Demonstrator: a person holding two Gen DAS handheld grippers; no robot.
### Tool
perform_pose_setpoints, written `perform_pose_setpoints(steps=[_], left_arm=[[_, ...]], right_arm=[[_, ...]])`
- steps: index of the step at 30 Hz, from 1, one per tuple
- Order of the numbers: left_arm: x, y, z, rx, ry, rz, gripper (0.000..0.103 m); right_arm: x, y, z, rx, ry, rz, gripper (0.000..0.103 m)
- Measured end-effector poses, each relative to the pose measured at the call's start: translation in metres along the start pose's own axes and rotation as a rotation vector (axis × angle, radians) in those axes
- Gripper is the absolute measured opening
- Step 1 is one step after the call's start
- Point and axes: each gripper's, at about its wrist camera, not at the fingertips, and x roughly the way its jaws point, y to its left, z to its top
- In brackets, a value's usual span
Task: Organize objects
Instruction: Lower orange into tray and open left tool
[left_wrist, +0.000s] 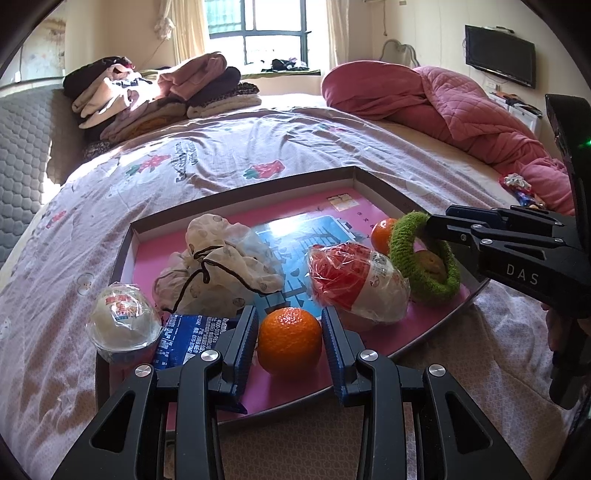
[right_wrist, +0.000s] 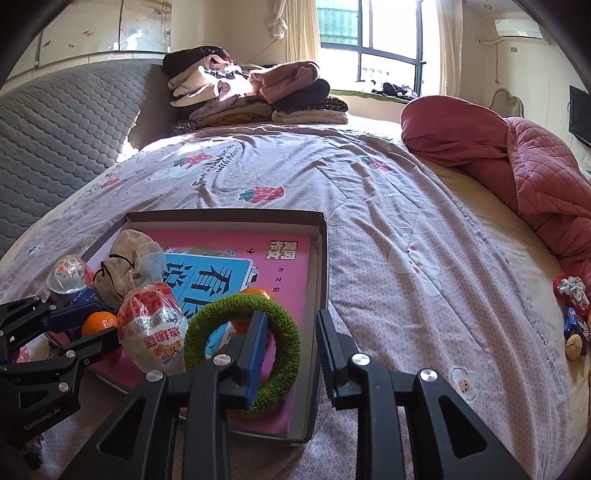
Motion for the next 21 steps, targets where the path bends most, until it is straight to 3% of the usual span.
perform_pose_setpoints(steps=[21], left_arm=[[-0.016, 0.005, 0.006, -0.020, -0.038, 0.011, 0.046]], right_arm=[[-0.015, 0.003, 0.005, 0.010, -0.033, 0.027, 0.028]])
